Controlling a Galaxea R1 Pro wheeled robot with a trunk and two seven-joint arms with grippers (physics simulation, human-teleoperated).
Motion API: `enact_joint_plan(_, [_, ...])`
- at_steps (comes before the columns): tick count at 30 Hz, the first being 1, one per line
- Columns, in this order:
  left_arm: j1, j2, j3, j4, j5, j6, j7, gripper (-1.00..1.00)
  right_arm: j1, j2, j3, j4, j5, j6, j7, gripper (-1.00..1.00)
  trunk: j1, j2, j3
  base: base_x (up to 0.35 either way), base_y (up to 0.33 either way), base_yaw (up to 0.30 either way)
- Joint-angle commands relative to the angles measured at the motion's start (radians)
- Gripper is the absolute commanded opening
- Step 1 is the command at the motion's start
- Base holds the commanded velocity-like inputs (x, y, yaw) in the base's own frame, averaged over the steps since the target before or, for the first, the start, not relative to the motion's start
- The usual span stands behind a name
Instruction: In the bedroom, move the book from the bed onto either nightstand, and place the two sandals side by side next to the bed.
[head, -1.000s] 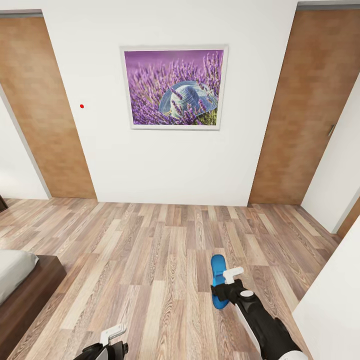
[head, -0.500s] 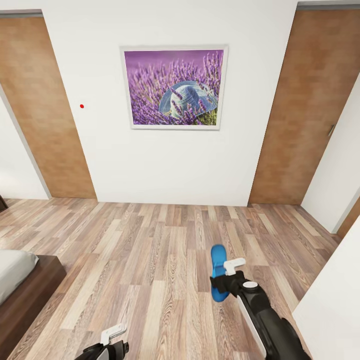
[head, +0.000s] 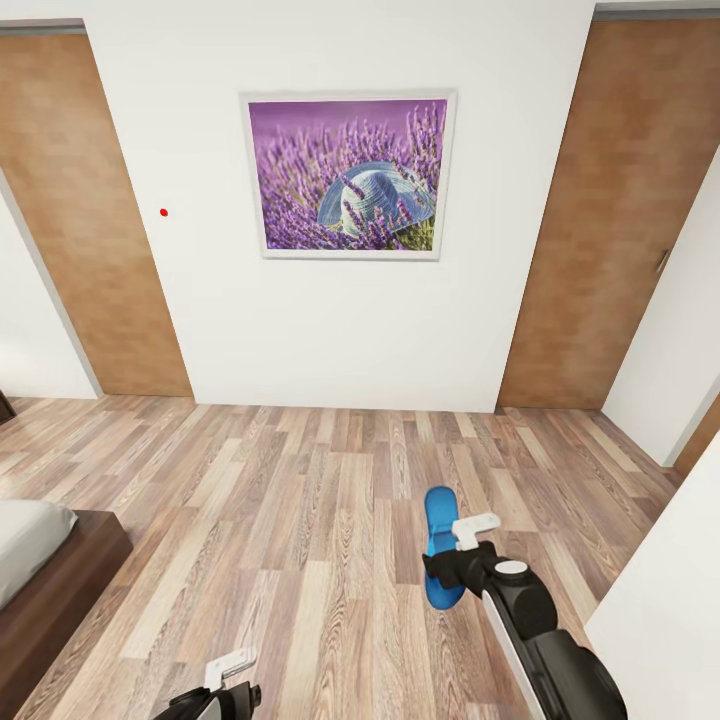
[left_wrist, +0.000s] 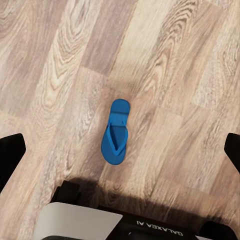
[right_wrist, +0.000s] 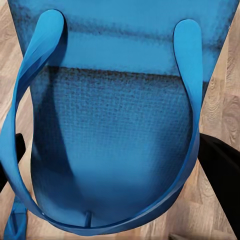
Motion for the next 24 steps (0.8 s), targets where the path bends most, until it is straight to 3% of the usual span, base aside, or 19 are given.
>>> enact_joint_plan(1, [0.0, -0.001, 0.003, -0.002, -0.003, 0.005, 0.001, 1.0, 0.0, 0.0, 0.0, -0.003, 0.007, 0.007, 0.005, -1.0, 0.0, -0.001, -0.001, 0.0, 0.0, 0.0])
enact_joint_plan(24, [0.0, -0.004, 0.003, -0.002, -0.005, -0.016, 0.001, 1.0, 0.004, 0.002, 0.001, -0.049, 0.007, 0.017, 0.016, -1.0, 0.0, -0.001, -0.001, 0.0, 0.0, 0.0])
